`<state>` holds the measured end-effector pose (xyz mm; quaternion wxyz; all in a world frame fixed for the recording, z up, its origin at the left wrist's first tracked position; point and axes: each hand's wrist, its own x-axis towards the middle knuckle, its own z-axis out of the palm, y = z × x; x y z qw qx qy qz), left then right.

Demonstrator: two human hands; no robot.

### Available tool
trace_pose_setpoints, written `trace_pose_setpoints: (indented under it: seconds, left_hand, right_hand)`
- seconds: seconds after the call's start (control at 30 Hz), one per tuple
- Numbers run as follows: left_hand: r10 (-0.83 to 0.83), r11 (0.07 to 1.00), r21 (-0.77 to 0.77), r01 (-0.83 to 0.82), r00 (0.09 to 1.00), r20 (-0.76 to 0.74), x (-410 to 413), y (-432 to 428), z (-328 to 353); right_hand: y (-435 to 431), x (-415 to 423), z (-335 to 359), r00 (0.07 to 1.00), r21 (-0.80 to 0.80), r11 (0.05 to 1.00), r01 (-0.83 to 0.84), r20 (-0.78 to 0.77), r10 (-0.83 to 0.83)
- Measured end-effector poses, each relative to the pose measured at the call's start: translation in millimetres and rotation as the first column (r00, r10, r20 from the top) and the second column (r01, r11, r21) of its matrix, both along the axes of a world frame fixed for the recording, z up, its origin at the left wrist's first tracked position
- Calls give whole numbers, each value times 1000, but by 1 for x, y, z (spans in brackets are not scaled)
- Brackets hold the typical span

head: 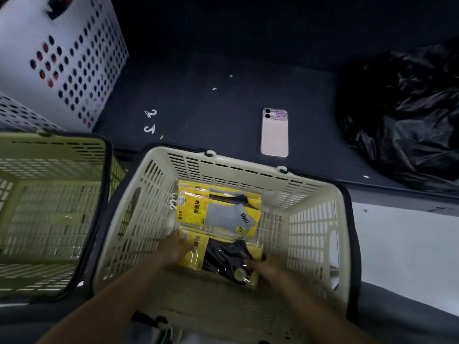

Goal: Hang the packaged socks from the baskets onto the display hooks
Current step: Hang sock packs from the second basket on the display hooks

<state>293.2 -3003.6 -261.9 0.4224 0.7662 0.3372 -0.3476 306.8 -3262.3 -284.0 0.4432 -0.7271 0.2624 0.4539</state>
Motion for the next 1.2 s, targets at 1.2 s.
trace_pose_setpoints:
  seconds: [1.2]
  left_hand:
    - [230, 973, -134, -190, 876, 423, 39, -22, 144]
  right_hand:
    - [-8, 65, 170, 894, 224, 972, -75, 446, -34]
